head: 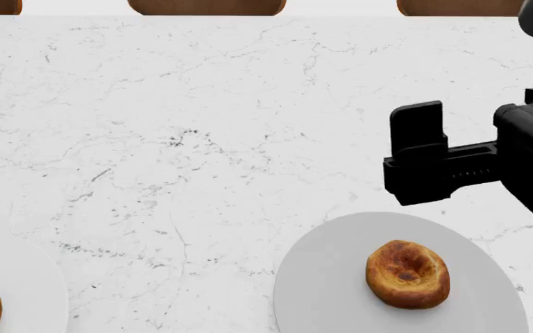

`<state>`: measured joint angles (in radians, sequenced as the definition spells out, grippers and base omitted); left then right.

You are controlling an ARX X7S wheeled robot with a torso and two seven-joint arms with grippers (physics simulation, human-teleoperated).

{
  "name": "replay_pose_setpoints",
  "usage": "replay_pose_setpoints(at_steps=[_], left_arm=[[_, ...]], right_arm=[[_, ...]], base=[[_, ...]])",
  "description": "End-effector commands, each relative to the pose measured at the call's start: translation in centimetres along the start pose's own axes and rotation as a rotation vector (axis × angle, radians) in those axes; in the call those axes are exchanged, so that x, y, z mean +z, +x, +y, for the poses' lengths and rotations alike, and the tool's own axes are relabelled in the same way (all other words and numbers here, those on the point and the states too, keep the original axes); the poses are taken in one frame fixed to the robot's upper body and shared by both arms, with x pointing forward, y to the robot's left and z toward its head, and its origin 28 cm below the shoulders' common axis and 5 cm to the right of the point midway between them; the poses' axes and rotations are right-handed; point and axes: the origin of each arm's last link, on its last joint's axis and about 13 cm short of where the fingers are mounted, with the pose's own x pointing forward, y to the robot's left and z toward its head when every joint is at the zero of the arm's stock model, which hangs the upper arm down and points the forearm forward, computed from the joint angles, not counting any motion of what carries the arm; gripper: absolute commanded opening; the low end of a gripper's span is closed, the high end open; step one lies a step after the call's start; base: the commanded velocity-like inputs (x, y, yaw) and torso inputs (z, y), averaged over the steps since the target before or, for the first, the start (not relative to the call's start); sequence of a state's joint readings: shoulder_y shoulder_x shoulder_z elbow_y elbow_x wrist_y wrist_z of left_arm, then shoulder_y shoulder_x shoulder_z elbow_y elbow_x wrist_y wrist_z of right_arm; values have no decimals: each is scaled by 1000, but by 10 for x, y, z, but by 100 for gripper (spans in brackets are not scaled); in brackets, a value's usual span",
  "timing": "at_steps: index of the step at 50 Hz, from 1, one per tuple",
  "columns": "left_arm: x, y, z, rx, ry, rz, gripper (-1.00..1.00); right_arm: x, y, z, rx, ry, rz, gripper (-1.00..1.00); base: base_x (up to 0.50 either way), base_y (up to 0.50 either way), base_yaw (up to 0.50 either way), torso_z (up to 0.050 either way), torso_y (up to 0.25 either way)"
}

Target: Place all breads on the cutting board.

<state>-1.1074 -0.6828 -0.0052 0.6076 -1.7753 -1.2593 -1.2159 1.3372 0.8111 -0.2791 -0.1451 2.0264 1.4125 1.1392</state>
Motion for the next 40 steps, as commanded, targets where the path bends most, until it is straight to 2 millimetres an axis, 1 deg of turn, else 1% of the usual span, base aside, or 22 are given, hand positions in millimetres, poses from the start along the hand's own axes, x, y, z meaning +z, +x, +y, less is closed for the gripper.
replay_pose_setpoints(at_steps=[1, 8, 14, 27, 32, 35, 40], left_arm=[[-2, 0, -1, -6, -1, 2, 100], [-3, 0, 0, -3, 0, 7, 100], [-2, 0, 0, 2, 0, 1, 100], [-3, 0, 0, -1, -2, 6, 100], [-3, 0, -1, -4, 1, 7, 100], [-2, 0, -1, -5, 1, 8, 100], [-6, 1, -2, -8, -1, 16, 100]], right_arm=[[5, 9, -12, 36, 15, 147, 100], [12, 10, -17, 70, 79, 210, 100], [13, 12, -18, 122, 125, 272, 100], [15, 19, -27, 130, 139, 317, 100], [10, 25, -35, 117, 163, 334, 100], [10, 25, -35, 118, 174, 333, 100], [2, 34, -37, 132, 201, 359, 100]], base=[[0, 0, 0, 0, 0], [0, 0, 0, 0, 0], [0, 0, 0, 0, 0], [0, 0, 0, 0, 0], [0, 0, 0, 0, 0], [0, 0, 0, 0, 0], [0, 0, 0, 0, 0]])
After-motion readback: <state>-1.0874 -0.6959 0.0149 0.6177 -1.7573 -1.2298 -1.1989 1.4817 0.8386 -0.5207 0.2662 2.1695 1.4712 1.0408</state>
